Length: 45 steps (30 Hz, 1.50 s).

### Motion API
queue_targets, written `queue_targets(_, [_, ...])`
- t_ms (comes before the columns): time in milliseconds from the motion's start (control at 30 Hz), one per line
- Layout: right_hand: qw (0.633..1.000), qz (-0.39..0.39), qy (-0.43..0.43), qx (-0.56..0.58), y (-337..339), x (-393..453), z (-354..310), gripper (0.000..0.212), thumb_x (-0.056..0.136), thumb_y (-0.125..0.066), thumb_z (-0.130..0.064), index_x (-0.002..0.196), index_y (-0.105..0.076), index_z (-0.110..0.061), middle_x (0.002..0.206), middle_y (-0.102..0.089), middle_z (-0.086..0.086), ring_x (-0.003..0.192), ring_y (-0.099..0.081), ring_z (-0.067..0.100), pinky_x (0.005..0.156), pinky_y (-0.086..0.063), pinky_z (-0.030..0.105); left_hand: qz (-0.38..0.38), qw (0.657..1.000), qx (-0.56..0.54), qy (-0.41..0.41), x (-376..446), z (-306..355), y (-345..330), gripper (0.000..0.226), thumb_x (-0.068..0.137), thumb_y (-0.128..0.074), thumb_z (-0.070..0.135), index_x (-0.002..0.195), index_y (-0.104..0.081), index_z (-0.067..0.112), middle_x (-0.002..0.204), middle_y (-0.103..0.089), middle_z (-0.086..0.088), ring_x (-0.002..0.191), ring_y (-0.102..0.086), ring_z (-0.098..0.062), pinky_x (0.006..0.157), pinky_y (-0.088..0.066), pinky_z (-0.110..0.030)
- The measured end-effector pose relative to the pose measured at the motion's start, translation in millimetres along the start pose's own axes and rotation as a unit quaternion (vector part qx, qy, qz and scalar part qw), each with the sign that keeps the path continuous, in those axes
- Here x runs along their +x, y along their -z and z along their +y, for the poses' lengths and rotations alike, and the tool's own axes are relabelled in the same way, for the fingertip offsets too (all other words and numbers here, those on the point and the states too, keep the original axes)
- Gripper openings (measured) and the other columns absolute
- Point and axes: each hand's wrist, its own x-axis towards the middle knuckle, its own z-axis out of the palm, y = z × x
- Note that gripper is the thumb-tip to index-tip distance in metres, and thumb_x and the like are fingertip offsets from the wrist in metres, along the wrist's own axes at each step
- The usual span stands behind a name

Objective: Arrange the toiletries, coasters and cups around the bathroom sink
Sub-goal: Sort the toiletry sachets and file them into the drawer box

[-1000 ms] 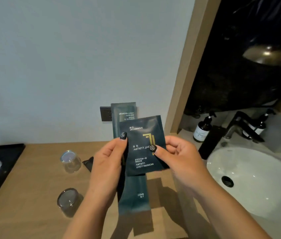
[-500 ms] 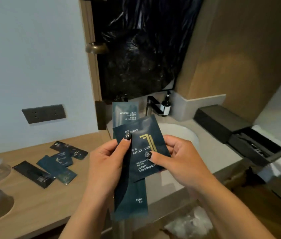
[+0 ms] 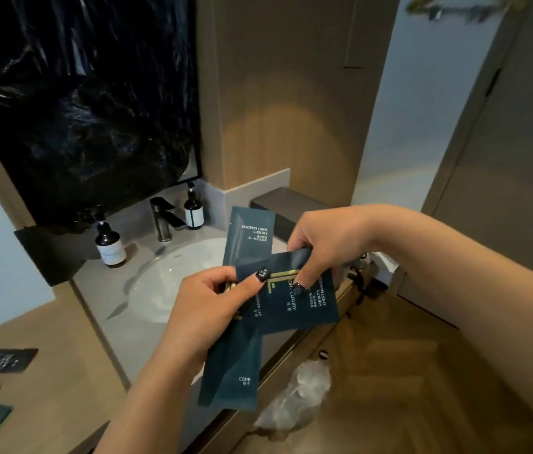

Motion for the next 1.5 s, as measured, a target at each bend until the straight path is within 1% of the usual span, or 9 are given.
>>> queue_targets(167, [0.987,0.128,0.023,0.098,8,6,24,0.019,0.08,-0.074,-0.012,0.097,-0.066,-0.019,0.093,-0.072,-0.002,0.084,-0.07,0.012,0.056,-0.054,0.019,0.0,0.999,-0.046,0.029,23,-9,-18,0.01,0.081,-0.073,0.02,0.081,-0.076,0.01,0.075,-0.075,-0.01,0.061,-0.066,-0.015,0.053,-0.052,-0.027])
queue_targets(300, [0.912,0.251,0.029,0.323,13,34,48,0.027,0.082,-0.071,-0.004,0.108,-0.063,-0.007,0.098,-0.073,0.016,0.087,-0.072,0.025,0.067,-0.06,0.03,-0.044,0.998,-0.033,0.033,54,-14,-25,0.017,0.082,-0.072,0.024,0.077,-0.075,0.007,0.071,-0.074,-0.008,0.056,-0.065,-0.013,0.05,-0.05,-0.023])
queue_targets(633, [0.915,0.306,0.025,0.261,70,108,77,0.012,0.082,-0.072,-0.008,0.093,-0.07,-0.012,0.087,-0.076,0.006,0.08,-0.072,0.014,0.068,-0.059,0.025,-0.117,0.993,-0.033,-0.003,179,-18,-46,0.014,0.085,-0.069,0.024,0.081,-0.075,0.012,0.08,-0.075,-0.007,0.071,-0.068,-0.019,0.066,-0.053,-0.036])
queue_targets(767, [0.807,0.41,0.042,0.424,76,139,97,0.009,0.091,-0.061,-0.009,0.095,-0.07,-0.009,0.08,-0.072,0.007,0.07,-0.066,0.014,0.061,-0.054,0.023,-0.087,0.99,-0.108,0.006,224,-22,-49,0.01,0.085,-0.069,0.019,0.08,-0.078,0.02,0.082,-0.077,-0.005,0.077,-0.072,-0.02,0.072,-0.057,-0.037])
queue_targets(867, [0.733,0.414,0.017,0.539,64,157,116,0.01,0.092,-0.058,-0.006,0.095,-0.066,-0.003,0.078,-0.068,0.011,0.064,-0.061,0.015,0.06,-0.054,0.022,-0.075,0.983,-0.167,0.033,250,-27,-49,0.009,0.084,-0.069,0.019,0.084,-0.078,0.018,0.09,-0.077,-0.006,0.084,-0.073,-0.022,0.076,-0.055,-0.037])
queue_targets(1133, [0.74,0.324,-0.001,0.589,6,187,134,0.01,0.092,-0.058,-0.01,0.091,-0.066,-0.004,0.075,-0.068,0.006,0.062,-0.064,0.01,0.055,-0.051,0.018,-0.058,0.983,-0.171,0.042,290,-31,-70,0.013,0.086,-0.066,0.023,0.091,-0.075,0.015,0.09,-0.077,0.001,0.077,-0.071,-0.011,0.062,-0.053,-0.025])
queue_targets(1200, [0.754,0.331,0.011,0.568,2,192,141,0.009,0.091,-0.062,-0.015,0.095,-0.068,-0.009,0.085,-0.071,0.007,0.076,-0.067,0.014,0.067,-0.054,0.024,-0.061,0.982,-0.176,0.036,295,-31,-83,0.013,0.086,-0.066,0.02,0.092,-0.074,0.013,0.09,-0.077,-0.002,0.077,-0.072,-0.012,0.061,-0.055,-0.024])
queue_targets(1300, [0.766,0.331,0.02,0.55,6,194,158,0.011,0.087,-0.067,-0.011,0.098,-0.069,-0.015,0.099,-0.074,0.005,0.095,-0.069,0.019,0.083,-0.055,0.032,-0.069,0.983,-0.166,0.029,302,-30,-109,0.011,0.086,-0.066,0.019,0.091,-0.074,0.013,0.089,-0.077,-0.004,0.079,-0.073,-0.014,0.063,-0.057,-0.027])
queue_targets(1500, [0.773,0.311,0.009,0.552,34,176,222,0.02,0.09,-0.061,-0.004,0.107,-0.069,-0.011,0.102,-0.075,0.008,0.097,-0.071,0.024,0.083,-0.058,0.036,-0.019,0.984,-0.175,0.009,314,-25,-188,0.012,0.09,-0.063,0.016,0.085,-0.073,0.012,0.089,-0.076,-0.006,0.083,-0.071,-0.018,0.076,-0.058,-0.037])
